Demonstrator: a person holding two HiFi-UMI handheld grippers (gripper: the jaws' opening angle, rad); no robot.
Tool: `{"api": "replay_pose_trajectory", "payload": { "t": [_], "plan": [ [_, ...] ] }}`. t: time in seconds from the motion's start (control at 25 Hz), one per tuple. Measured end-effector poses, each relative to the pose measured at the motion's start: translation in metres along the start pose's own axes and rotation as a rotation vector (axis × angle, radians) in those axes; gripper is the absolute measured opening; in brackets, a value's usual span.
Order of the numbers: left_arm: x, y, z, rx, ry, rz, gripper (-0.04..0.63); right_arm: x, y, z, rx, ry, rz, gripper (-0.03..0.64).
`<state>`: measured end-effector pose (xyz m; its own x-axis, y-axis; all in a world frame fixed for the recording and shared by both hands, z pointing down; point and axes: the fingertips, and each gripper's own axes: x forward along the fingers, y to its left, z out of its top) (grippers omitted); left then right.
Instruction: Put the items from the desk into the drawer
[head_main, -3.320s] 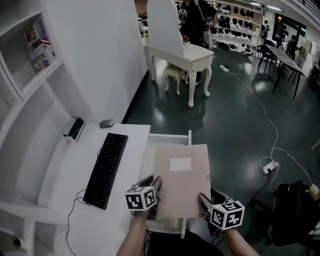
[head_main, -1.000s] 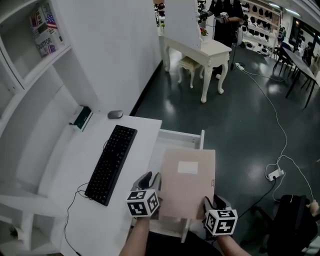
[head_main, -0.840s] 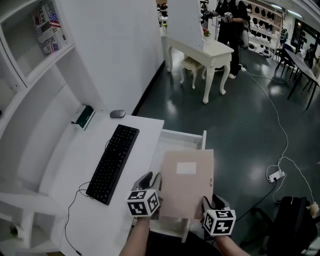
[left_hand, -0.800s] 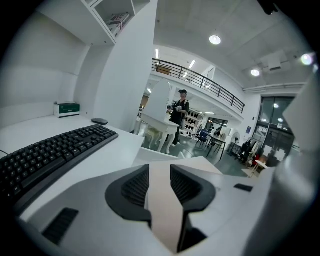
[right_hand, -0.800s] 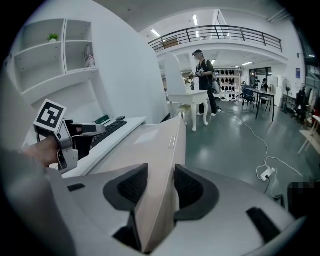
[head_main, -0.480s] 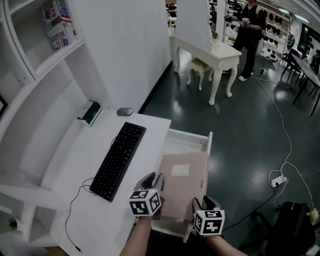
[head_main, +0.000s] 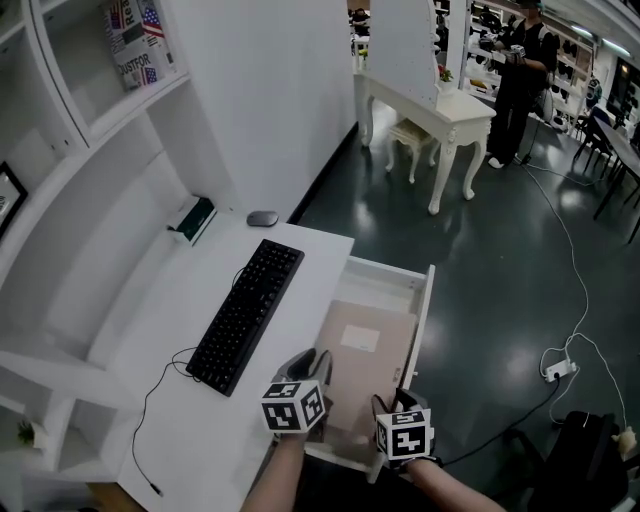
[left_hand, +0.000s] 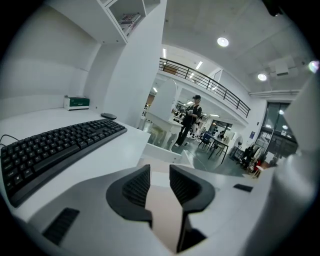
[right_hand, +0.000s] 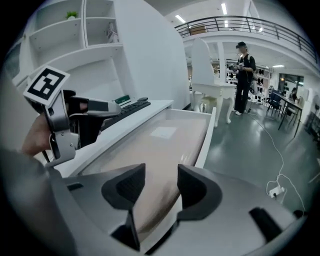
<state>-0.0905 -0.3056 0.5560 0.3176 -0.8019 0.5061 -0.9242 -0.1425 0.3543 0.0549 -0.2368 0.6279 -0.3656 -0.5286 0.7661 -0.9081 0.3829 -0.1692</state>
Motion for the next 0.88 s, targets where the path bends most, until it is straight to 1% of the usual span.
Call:
{"api": "replay_pose_trajectory", "payload": {
  "t": [0.12,0.28,0.36,0.48,0.72,0.88],
  "plan": [
    [-0.004,-0.001,-0.003,-0.004,0.003,-0.001,0.118,0.003,-0.002,-0.003,-0.013,0.002,-0.005,0.199],
    [-0.010,-0.002,-0.005,0.004,0.008,-0.005,0.118,-0.012,-0.003,0.012,0.036,-0.083,0.028,0.183],
    [-0.013,-0.004,-0.007,0.007,0.006,-0.007,0.118,-0.021,-0.002,0.020,0.051,-0.124,0.051,0.165],
    [-0.019,-0.008,-0.009,0.013,0.001,-0.005,0.110,-0.033,0.000,0.033,0.048,-0.175,0.079,0.119],
    [-0.039,-0.014,-0.012,0.040,-0.019,0.015,0.086,-0.061,0.004,0.055,0.038,-0.264,0.098,0.034],
    [-0.057,-0.013,-0.010,0.053,-0.046,0.044,0.064,-0.075,0.007,0.065,0.007,-0.302,0.098,0.006]
  ]
}}
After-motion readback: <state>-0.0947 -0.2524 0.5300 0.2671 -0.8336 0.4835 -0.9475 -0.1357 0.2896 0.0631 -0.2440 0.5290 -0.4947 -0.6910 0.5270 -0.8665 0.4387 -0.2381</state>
